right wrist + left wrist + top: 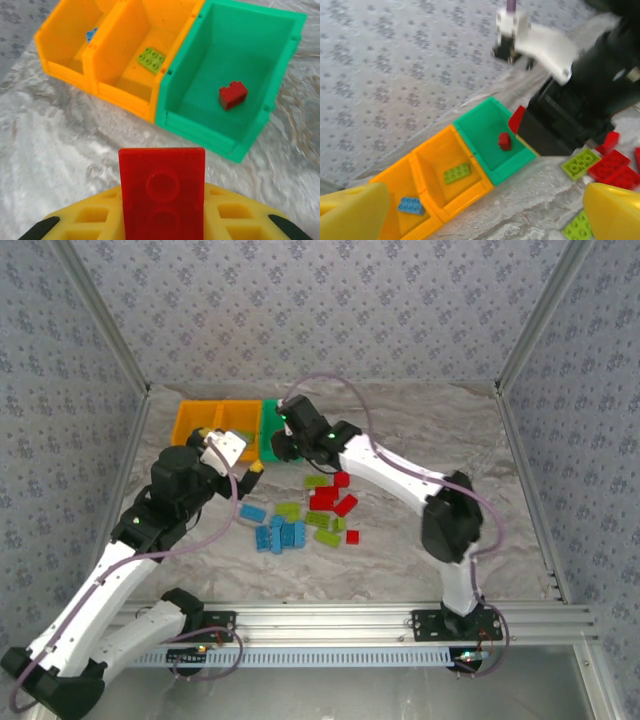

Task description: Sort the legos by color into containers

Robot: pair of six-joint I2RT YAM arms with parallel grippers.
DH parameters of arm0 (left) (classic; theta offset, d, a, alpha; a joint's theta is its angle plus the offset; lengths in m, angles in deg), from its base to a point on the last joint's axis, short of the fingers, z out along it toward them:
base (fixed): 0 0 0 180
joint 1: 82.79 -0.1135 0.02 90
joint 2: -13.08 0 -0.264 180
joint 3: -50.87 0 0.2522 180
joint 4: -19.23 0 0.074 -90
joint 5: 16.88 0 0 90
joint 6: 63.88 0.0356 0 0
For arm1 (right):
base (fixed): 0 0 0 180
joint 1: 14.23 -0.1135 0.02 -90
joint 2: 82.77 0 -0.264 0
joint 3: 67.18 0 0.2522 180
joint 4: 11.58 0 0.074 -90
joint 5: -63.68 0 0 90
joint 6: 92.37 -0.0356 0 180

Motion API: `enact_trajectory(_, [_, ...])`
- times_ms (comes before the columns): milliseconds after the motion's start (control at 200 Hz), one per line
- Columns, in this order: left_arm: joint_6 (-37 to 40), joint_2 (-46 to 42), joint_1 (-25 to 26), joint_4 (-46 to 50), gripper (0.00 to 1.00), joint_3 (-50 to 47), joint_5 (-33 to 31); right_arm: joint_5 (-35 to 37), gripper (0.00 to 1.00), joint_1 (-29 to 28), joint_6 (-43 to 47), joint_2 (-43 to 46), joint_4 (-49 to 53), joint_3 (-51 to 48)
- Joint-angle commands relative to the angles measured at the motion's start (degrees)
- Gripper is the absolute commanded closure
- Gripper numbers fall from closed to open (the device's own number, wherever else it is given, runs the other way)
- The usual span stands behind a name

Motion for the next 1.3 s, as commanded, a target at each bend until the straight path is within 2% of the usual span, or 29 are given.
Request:
enact_trajectory(0, [-5.0,0.86,-2.48,-3.91,0.01,-0.52,0.99,4.47,0.73,0.97,4.3,-9.68,2.91,9.44])
enact_trajectory(185, [-5.46,3.65,-3.08,-2.64,0.01,0.28,2.31,9.61,0.65,2.17,5.66,-25.03,11.66,30.65])
enact_trajectory(420, [-10.22,7.37,-5.44,0.05,0.01,2.87,1.94,9.66,0.4,2.49,5.23,-38.12,24.33,55.61])
enact_trajectory(620, [-13.31,10.87,-6.69,2.59,0.01,5.04,-1.25,8.64,0.4,1.55,8.35,-42.83,43.67,76.96])
enact_trajectory(765, [-18.27,13.12,-7.04,4.58,0.01,6.55,-4.83,7.36,0.37,0.03,16.32,-38.06,55.7,77.3])
enact_trajectory(854, [-24.32,14.78,-7.04,6.85,0.01,7.82,-4.7,8.79,0.34,-1.0,19.27,-35.07,63.43,75.62])
enact_trajectory(1014, [-45.17,18.48,-7.04,12.85,0.04,6.32,0.02,3.89,0.2,-1.5,24.31,-20.74,64.64,50.32])
enact_trajectory(1084, [-54.92,20.95,-7.04,16.72,0.07,5.31,2.64,3.59,0.13,-2.05,26.77,-15.0,65.06,40.2])
enact_trajectory(1159, [-62.91,23.12,-7.04,18.7,0.1,3.33,5.84,4.31,0.03,-2.73,28.43,-7.06,61.38,24.71])
enact_trajectory(1299, [-74.88,24.34,-6.36,14.04,0.1,-2.77,9.24,3.1,0.0,-2.67,26.85,3.22,58.96,9.8])
